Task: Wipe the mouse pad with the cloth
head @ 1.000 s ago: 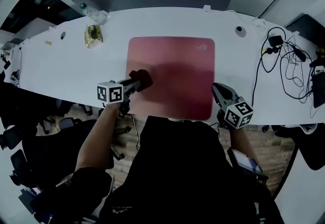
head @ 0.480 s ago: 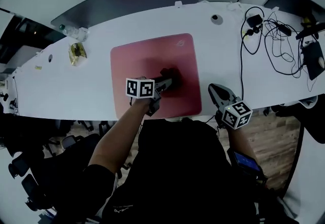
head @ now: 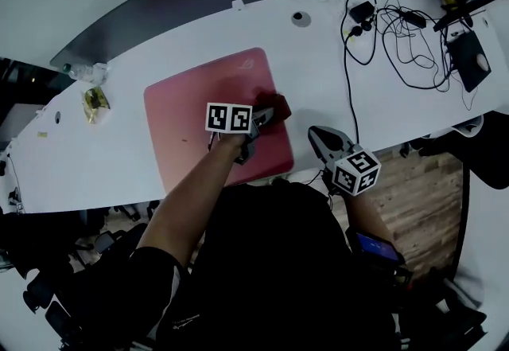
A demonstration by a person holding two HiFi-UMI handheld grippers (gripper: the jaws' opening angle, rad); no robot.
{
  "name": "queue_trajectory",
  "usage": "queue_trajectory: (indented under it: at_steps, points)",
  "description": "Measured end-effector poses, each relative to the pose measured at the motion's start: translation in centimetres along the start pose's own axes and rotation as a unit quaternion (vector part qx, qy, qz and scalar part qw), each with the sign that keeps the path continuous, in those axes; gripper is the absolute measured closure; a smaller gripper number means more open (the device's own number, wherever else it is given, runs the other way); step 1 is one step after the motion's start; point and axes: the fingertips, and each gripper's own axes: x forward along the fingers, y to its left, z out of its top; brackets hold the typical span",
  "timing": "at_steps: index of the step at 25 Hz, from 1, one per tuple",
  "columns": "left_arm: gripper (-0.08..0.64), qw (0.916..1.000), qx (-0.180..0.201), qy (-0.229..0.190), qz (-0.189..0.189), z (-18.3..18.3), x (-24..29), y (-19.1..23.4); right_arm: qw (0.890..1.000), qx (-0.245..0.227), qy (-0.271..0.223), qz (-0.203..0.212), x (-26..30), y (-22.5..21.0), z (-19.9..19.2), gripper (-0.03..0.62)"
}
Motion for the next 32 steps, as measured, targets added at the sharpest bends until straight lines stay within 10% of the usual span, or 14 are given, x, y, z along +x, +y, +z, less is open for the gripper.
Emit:
queue_trajectory:
  at_steps: [32]
  points:
    - [0.476, 0.9875, -0.033, -0.012, 0.154, -3.0, -21.5, 16.3, 0.993, -0.063, 0.050, 0.092, 10.1, 6.8, 2.1, 0.567]
